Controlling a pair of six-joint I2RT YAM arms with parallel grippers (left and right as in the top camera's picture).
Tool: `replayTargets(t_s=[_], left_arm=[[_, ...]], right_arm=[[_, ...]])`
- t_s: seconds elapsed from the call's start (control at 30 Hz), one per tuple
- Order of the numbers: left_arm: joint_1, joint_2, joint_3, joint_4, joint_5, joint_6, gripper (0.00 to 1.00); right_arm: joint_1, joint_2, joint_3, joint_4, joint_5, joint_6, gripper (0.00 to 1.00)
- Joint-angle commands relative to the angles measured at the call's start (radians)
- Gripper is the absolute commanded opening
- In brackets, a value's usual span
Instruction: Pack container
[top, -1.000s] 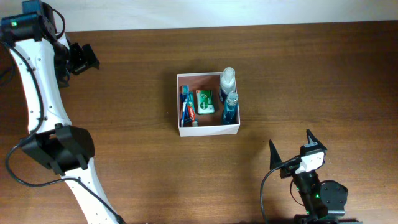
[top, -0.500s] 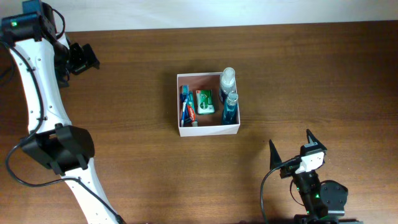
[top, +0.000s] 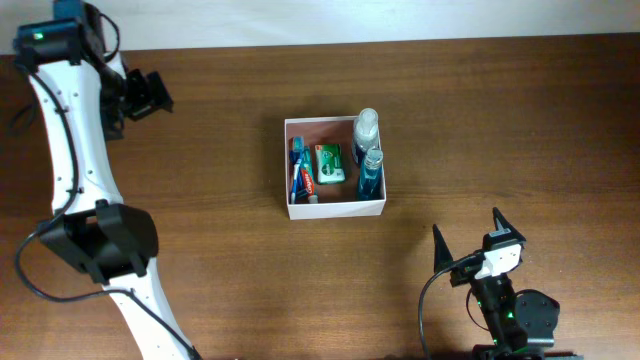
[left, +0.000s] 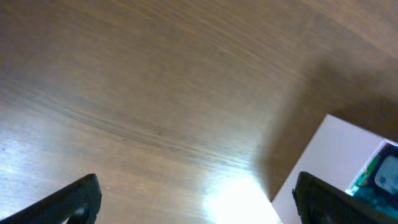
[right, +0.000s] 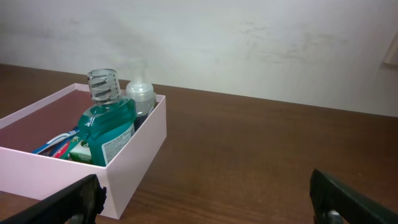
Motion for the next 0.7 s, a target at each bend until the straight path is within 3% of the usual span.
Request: replayTargets(t_s=[0.0,0.13,0.33,0.47,0.67], left_arm=[[-0.045,-0.156,-0.151,0.107,0.021,0.016,0.99],[-0.106,-0.380,-0.494,0.438,0.030,0.038,0.99],[-0.216,-0.749,-1.003,0.866,0.030,0.214,0.99],[-0.272,-0.949,-1.235,0.982,0.030,0.288,1.00],[-0.344,-1.228,-1.544,1.112,0.030,0.295,0.99]], right_arm=[[0.004,-0.012,-0.012,0.003,0.009,0.001,0.98],[0.004,-0.012,-0.012,0.003,0.009,0.001,0.98],[0.004,-0.012,-0.012,0.003,0.009,0.001,0.98],[0.004,-0.012,-0.012,0.003,0.009,0.001,0.98],[0.004,-0.012,-0.012,0.003,0.009,0.001,0.98]])
